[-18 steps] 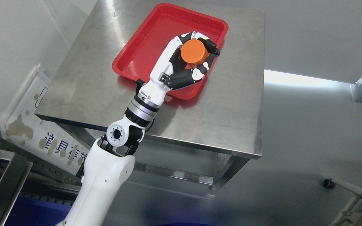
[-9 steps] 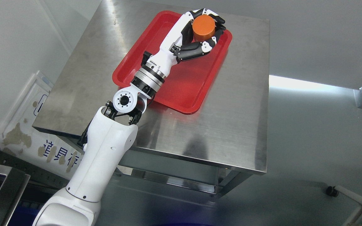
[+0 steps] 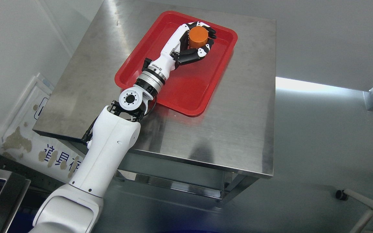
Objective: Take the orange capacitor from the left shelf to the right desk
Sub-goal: 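Open the left hand and release the capacitor upright in the tray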
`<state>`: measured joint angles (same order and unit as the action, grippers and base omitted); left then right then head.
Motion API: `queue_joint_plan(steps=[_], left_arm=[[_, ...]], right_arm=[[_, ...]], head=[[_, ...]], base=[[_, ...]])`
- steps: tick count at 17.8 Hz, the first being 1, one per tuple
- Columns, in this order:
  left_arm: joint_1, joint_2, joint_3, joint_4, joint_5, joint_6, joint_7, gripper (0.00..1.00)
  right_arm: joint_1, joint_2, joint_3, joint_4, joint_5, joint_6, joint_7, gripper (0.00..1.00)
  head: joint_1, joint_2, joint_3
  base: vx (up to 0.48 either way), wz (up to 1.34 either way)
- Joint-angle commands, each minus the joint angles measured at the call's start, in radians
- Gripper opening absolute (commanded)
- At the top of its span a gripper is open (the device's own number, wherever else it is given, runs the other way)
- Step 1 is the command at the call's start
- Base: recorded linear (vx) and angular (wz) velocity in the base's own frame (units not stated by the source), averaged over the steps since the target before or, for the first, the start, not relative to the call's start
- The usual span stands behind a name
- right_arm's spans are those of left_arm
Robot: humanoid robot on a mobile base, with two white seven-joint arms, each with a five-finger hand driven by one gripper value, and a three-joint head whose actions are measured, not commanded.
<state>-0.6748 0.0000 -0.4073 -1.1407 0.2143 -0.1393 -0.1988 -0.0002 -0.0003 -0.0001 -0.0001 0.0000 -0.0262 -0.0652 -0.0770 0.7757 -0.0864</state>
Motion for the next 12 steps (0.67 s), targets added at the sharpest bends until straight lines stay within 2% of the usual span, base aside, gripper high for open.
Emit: queue_joint_plan(steps=[1, 2, 5, 7, 10, 12], left_arm=[[-0.017, 0.018, 0.077, 0.156, 0.0, 0.004, -0.011, 0.2], [-0.023, 0.018, 0.084, 0.153, 0.0, 0.01, -0.011, 0.28], [-0.064, 0.018, 0.087, 0.145, 0.002, 0.05, -0.011, 0.67], [-0.091, 0.018, 0.088, 0.141, 0.003, 0.075, -0.011, 0.84], [-0.101, 0.018, 0.105, 0.099, 0.028, 0.075, -0.011, 0.92], [-0.106, 0.018, 0.166, 0.041, 0.068, 0.089, -0.013, 0.94]], right_arm=[[0.022, -0.017, -0.011, -0.017, 0.006, 0.003, 0.001, 1.0], [0.023, -0.017, -0.011, -0.017, 0.006, 0.003, 0.001, 1.0], [0.023, -0.017, -0.011, -0.017, 0.006, 0.003, 0.001, 1.0], [0.023, -0.017, -0.011, -0.017, 0.006, 0.003, 0.001, 1.0], [0.023, -0.017, -0.011, -0.017, 0.006, 0.003, 0.001, 1.0], [0.023, -0.017, -0.011, -0.017, 0.006, 0.003, 0.001, 1.0]], head=[[0.0, 0.0, 0.0], [0.0, 0.0, 0.0], [0.0, 0.0, 0.0], [0.0, 0.0, 0.0], [0.0, 0.0, 0.0], [0.0, 0.0, 0.0]], base=[[0.0, 0.0], [0.0, 0.0], [0.0, 0.0], [0.0, 0.0], [0.0, 0.0], [0.0, 0.0]])
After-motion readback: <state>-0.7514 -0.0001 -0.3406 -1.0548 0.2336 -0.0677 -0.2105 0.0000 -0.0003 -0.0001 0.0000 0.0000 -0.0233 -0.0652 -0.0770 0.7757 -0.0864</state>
